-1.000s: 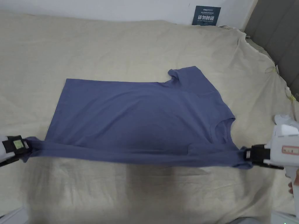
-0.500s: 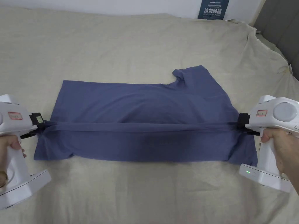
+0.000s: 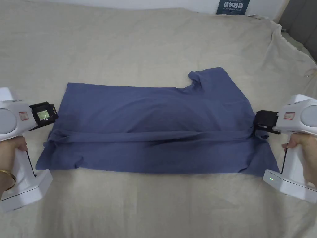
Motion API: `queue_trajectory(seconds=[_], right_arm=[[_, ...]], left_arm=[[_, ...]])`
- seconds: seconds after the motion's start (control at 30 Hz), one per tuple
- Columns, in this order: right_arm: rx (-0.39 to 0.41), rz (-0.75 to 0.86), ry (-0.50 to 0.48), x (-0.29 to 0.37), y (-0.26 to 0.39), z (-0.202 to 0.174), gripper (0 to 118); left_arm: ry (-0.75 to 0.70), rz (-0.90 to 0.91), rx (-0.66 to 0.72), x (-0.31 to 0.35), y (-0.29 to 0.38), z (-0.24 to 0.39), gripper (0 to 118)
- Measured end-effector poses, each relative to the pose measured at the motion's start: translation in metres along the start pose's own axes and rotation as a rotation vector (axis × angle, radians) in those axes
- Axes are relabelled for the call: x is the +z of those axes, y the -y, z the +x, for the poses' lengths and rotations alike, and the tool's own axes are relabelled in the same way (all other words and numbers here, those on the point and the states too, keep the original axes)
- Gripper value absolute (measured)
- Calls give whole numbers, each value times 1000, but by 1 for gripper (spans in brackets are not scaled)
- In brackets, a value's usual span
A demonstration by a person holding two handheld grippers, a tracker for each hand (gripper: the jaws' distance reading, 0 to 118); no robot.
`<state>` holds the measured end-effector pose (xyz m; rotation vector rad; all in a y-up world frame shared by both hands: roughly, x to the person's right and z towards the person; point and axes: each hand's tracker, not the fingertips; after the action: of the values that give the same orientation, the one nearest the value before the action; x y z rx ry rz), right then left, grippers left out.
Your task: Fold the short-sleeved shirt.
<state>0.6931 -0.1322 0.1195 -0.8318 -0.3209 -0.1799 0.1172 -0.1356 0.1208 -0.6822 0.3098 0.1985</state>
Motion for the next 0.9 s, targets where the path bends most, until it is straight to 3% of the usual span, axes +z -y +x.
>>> queue_trajectory(seconds=[0.13,0.27,0.4,0.47,0.53,0.6,0.63,0.67,0.73,0.9], right_arm=[[60,206,-48,64,8,6,98],[138,407,-119,125,43,7,110],[182,502,-151,163,85,6,110],[200,510,-167,176,106,6,110],[197,519,-190,187,124,6,106],[182,525,-218,193,137,6,95],[172,524,-223,196,143,6,77],[172,521,-226,198,147,5,57],[180,524,-213,193,152,8,5],[167,513,-212,187,159,10,0]], left_arm=[[26,161,-127,55,7,2,108],[63,271,-242,105,37,4,101],[107,322,-277,141,68,2,66],[155,303,-270,153,81,0,62],[175,303,-249,161,93,-4,35],[175,310,-243,167,104,-5,14],[176,316,-237,164,108,-9,3],[183,318,-232,166,112,-11,0],[200,322,-220,171,118,-14,0],[223,309,-189,174,122,-17,0]])
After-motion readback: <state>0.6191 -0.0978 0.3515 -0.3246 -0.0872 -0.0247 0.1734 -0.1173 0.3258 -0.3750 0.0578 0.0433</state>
